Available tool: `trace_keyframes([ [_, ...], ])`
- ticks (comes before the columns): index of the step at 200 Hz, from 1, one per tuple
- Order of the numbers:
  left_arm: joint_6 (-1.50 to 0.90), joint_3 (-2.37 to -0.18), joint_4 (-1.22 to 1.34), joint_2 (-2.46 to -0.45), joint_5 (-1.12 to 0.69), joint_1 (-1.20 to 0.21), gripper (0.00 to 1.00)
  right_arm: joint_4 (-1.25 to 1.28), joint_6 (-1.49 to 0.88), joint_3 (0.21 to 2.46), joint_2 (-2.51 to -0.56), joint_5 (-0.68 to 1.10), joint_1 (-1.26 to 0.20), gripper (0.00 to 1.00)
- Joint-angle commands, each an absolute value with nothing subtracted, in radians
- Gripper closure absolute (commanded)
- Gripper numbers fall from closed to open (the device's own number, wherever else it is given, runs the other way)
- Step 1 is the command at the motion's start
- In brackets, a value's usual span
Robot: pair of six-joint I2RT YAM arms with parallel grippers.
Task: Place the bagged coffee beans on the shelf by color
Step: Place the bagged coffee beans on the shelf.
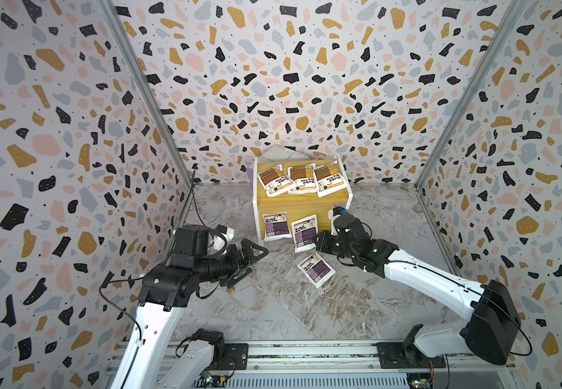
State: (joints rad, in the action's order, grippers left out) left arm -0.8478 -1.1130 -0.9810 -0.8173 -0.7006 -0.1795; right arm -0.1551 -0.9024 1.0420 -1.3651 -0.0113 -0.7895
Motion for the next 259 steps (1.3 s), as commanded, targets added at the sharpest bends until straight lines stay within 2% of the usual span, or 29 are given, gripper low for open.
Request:
trace_keyframes([
  [1, -0.825, -1.1, -0.98, -0.804, -0.713, -0.173, 0.0, -0.175, -0.888, 1.039, -1.318, -0.094, -0.789, 1.0],
  [45, -0.832, -1.091, -0.979, -0.795, -0.716, -0.173, 0.0, -0.131, -0.894, 1.064, -1.368, -0.102, -0.788, 1.0],
  [85, -0.829, -1.083, -0.992, -0.787, -0.717, -0.172, 0.0, -0.134, -0.884, 1.13, -1.433, -0.12, -0.788, 0.69],
  [181, -0.836, -1.074, -0.96, -0.804, -0.723, -0.167, 0.0, -0.245, -0.939, 1.092, -1.346, -0.097, -0.794, 0.38],
  [229, -0.85, -1.047, -0.941, -0.793, -0.72, -0.167, 0.0, -0.313, -0.957, 1.046, -1.263, -0.091, -0.797, 0.36],
  [259, -0.865, -0.976, -0.908, -0.775, -0.734, -0.167, 0.0, -0.377, -0.959, 1.007, -1.208, -0.031, -0.8, 0.41],
])
